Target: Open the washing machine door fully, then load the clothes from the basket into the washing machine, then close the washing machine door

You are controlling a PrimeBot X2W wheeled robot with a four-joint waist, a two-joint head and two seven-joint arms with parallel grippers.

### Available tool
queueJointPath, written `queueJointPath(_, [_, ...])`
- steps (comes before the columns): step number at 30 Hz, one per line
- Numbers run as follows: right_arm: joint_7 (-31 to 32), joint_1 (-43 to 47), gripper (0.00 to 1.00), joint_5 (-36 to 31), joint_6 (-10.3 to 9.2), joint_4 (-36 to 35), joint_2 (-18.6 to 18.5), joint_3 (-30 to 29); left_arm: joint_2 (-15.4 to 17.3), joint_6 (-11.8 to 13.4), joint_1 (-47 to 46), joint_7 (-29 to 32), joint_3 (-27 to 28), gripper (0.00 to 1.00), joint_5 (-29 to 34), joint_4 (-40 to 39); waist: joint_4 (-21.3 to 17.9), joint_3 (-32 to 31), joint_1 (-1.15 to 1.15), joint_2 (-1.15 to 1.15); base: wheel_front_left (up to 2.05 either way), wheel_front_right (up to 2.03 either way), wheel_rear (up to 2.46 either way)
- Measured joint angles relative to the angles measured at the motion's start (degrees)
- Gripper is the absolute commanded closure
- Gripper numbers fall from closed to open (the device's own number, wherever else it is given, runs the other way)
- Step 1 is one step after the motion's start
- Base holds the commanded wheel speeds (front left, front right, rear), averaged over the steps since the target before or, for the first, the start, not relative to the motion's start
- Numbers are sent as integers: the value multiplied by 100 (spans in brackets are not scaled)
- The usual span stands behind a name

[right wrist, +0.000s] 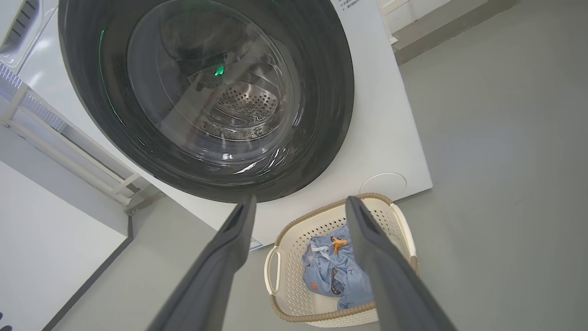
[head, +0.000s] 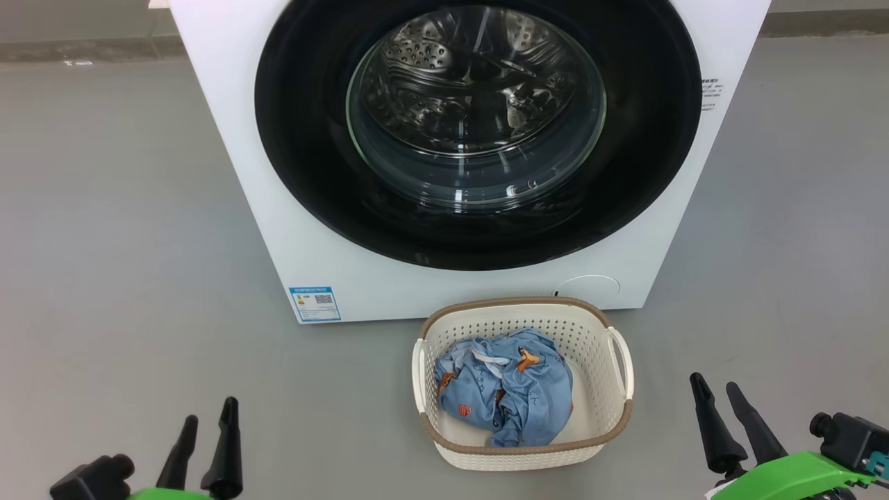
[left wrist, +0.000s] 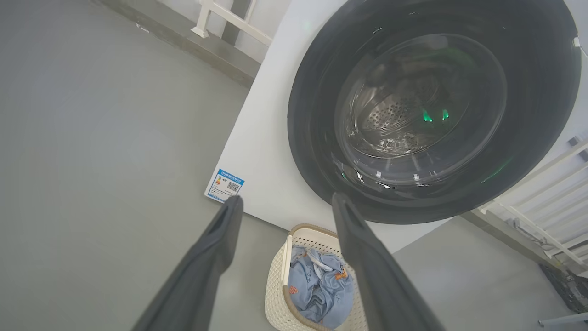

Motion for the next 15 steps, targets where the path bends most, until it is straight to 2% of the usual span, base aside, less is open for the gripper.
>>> queueJointPath(15, [-256, 74, 0, -1228, 0, 11, -67, -41, 378, 467, 60, -271, -532, 0, 1202, -326, 28, -21, 0, 0, 0, 0, 0])
